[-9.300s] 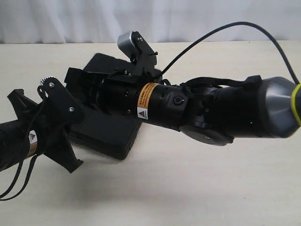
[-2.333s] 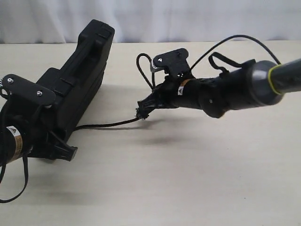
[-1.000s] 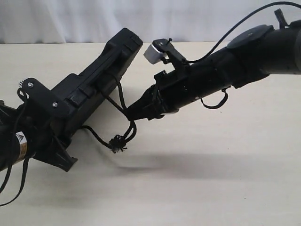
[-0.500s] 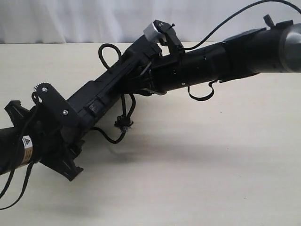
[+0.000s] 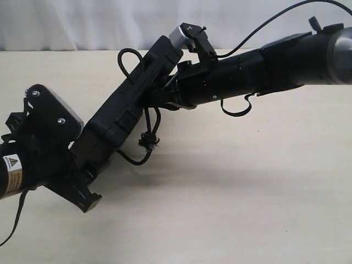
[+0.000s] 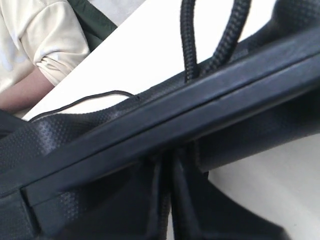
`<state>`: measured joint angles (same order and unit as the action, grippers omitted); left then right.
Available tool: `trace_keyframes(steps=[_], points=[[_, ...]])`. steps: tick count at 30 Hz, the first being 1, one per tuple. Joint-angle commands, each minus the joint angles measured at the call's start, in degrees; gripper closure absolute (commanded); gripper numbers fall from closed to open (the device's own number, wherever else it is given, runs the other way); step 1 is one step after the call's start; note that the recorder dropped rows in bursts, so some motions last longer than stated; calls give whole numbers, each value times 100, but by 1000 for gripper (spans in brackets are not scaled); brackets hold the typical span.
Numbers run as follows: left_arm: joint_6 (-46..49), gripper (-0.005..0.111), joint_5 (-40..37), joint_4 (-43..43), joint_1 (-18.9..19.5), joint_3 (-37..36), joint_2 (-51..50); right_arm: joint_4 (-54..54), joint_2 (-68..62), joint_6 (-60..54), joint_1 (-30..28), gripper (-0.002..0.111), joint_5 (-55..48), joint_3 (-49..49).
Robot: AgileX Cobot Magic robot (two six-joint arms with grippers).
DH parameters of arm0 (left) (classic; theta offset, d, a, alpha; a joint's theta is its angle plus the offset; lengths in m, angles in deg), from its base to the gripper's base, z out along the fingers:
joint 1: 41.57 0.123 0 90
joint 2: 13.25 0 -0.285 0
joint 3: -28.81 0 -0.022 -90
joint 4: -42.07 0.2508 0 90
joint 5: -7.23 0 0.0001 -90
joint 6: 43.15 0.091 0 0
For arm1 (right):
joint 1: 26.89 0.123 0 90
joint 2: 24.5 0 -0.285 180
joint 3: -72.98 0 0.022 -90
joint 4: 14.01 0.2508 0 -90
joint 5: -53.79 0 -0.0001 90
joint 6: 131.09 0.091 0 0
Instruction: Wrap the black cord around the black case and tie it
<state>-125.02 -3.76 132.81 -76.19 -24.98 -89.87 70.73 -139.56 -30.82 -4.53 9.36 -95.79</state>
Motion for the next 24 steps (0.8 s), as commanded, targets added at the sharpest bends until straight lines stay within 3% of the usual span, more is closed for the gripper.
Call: trace_keyframes(steps=[1, 7, 12, 14, 18, 22, 24], points=[[-43, 40, 432, -91, 0, 5, 467, -24, 18, -48, -19, 104, 25, -31], [-43, 40, 357, -551, 0, 28, 1230, -24, 18, -48, -19, 104, 25, -31], [-657, 41, -1158, -1085, 10, 420, 1650, -40, 18, -59, -19, 104, 25, -31], [-657, 43, -1283, -1085, 10, 715, 1608, -82, 18, -120, -19, 104, 25, -31], [-657, 61, -13, -1119, 513, 1483, 1117, -185, 18, -177, -19, 104, -18, -31], [-645, 75, 940, -1492, 1429, 2076, 214, -185, 18, -177, -19, 104, -182, -31], [-725, 80, 1901, -1540, 1912, 2214, -304, -185, 18, -177, -19, 104, -264, -31]])
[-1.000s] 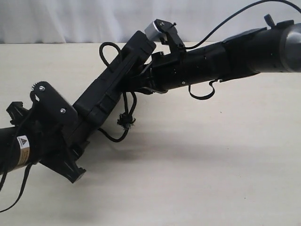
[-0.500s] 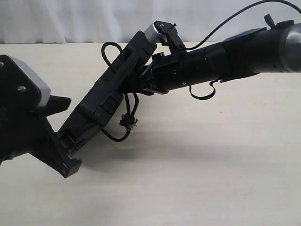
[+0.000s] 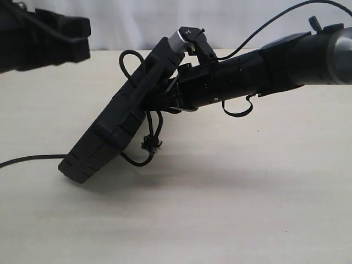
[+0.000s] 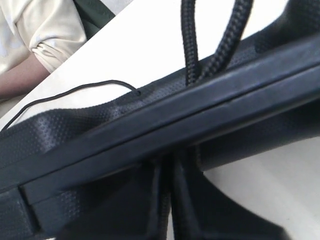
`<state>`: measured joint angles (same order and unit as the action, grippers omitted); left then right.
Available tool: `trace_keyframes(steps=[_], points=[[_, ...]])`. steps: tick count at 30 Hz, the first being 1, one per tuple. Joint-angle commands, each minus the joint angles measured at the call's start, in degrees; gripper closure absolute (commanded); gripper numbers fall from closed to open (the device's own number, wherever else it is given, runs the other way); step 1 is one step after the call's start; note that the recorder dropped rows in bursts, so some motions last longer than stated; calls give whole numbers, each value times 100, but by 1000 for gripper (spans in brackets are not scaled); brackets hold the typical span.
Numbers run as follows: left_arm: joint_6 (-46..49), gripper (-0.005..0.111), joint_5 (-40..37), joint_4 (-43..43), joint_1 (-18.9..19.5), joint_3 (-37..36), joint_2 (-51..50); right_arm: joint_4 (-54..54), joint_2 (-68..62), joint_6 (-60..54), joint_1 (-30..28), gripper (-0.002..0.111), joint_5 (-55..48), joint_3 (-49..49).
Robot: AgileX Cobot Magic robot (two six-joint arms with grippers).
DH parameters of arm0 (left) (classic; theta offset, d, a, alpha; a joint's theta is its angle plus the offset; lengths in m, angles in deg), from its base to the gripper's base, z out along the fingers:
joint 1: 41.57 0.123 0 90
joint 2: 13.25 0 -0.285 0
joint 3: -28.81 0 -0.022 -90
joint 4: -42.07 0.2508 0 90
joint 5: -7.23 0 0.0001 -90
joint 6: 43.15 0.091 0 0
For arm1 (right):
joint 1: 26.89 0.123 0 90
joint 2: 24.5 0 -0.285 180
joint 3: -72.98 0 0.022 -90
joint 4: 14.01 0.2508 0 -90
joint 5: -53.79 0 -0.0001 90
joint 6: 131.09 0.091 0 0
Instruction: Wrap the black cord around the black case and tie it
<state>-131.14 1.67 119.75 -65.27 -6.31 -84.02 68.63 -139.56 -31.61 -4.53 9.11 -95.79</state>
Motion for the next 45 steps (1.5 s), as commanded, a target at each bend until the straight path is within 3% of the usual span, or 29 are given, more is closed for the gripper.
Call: trace_keyframes(steps=[1, 4, 6, 10, 27, 45], points=[[-332, 82, 2043, -92, 1094, 424, -1206, 25, 18, -98, -19, 104, -287, -31], [-1716, 83, 3838, 1236, 1866, 908, -2193, 17, 18, -98, -19, 104, -382, -31], [-2584, 83, 4419, 2102, 2201, 1399, -2680, 17, 18, -98, -19, 104, -394, -31], [-2882, 83, 5193, 2227, 2500, 1928, -3294, 17, 18, -98, -19, 104, -394, -31], [-1953, 82, 4760, 2227, 2499, 2001, -3423, 1, 18, -86, -19, 104, -395, -31], [-1547, 82, 5162, 2227, 2499, 1861, -3779, 1, 18, -86, -19, 104, -395, -31]])
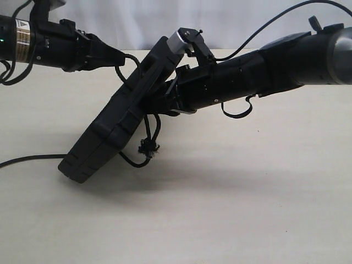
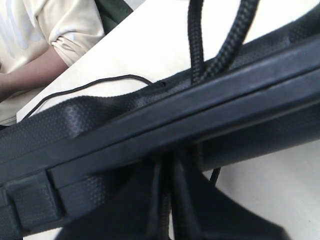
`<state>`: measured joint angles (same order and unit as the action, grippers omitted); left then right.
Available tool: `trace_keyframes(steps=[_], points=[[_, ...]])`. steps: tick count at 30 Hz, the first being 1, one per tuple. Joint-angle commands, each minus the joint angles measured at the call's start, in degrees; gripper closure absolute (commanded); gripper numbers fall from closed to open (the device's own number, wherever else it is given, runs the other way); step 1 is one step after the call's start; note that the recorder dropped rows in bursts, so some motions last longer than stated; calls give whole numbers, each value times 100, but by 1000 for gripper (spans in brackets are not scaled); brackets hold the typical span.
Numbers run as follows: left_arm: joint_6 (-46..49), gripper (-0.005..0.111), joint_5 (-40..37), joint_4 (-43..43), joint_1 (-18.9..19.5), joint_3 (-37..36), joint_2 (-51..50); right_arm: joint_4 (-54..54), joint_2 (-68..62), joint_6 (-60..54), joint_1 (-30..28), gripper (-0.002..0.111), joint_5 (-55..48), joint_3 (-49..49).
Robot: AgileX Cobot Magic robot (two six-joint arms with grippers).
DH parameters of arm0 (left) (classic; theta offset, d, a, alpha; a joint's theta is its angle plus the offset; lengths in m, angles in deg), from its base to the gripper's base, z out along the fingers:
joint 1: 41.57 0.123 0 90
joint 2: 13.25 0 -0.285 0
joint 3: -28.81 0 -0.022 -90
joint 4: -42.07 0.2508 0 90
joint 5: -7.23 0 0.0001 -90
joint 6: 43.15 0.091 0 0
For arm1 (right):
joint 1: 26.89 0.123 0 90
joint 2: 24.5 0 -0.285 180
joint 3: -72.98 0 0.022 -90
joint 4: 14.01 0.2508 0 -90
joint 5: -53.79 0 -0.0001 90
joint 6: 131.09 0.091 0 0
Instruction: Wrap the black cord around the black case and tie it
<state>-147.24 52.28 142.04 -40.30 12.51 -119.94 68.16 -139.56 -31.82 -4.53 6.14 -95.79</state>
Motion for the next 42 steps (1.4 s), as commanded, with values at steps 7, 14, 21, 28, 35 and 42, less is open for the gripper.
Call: trace_keyframes(steps=[7, 14, 21, 28, 35, 42], points=[[692, 89, 716, -2, 3, -10, -337, 89, 18, -66, -19, 104, -48, -31], [783, 107, 881, -367, 3, -10, -326, -108, 28, 532, -37, 80, 137, -31], [795, 107, 1038, -413, 3, -10, -211, -2861, 648, 2781, -283, 46, 270, -72], [770, 107, 1279, -712, 3, -10, -91, -3957, 1537, 4085, -528, 46, 332, -72], [616, 107, 1342, -429, 3, -20, -91, -3959, 1633, 2676, 404, 46, 1014, 495], [616, 107, 1357, -211, 3, -20, -91, -3943, 1369, 2140, 1469, 46, 3772, 1275]])
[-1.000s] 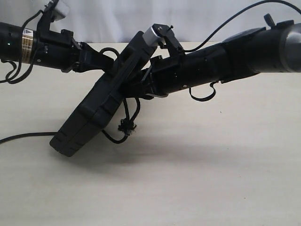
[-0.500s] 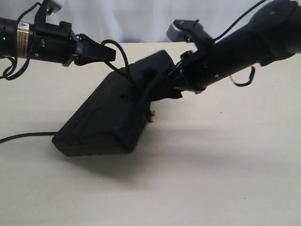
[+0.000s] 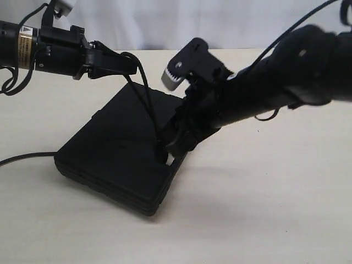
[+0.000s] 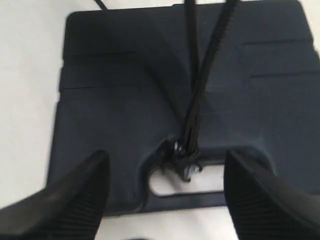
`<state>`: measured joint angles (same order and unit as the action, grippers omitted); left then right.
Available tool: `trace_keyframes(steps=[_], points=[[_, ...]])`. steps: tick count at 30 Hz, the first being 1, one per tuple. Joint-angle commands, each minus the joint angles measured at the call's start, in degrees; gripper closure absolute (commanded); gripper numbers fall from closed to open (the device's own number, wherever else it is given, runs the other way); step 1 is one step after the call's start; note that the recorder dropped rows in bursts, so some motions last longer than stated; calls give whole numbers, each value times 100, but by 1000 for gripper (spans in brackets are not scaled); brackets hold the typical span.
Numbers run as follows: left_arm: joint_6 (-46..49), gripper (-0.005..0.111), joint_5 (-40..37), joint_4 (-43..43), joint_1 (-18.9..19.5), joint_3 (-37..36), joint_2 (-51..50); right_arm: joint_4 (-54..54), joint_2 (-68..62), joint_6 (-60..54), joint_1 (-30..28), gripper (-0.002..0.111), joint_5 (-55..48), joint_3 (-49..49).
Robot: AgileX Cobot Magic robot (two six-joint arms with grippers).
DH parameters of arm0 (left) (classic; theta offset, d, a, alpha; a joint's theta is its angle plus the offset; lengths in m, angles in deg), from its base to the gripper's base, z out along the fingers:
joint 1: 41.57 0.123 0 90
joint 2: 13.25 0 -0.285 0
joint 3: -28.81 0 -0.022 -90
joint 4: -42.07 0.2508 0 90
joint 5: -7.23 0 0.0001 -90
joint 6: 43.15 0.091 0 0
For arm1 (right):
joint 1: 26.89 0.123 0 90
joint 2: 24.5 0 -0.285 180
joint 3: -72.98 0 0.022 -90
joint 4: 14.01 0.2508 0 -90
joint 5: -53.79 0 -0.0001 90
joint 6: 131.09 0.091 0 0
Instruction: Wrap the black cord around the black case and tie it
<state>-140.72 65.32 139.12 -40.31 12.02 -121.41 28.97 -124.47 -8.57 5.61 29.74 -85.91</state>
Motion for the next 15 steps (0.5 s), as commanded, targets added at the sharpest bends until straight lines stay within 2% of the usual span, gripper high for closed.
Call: trace_keyframes(steps=[1, 6, 10, 12, 15], points=[[-36, 107, 53, 100, 3, 29, 55, -23, -195, -171, 569, 46, 1630, 314], [32, 107, 53, 164, 3, 29, 55, 19, -665, -168, 1050, 46, 2916, 346], [46, 107, 53, 290, 3, 29, 55, 19, -1033, 198, 1166, 47, 3780, 346], [46, 107, -15, 290, 3, 29, 55, 19, -1145, 509, 1152, 56, 4042, 346], [46, 106, -214, 290, 3, 29, 55, -66, -1191, 629, 1129, 86, 4063, 346]])
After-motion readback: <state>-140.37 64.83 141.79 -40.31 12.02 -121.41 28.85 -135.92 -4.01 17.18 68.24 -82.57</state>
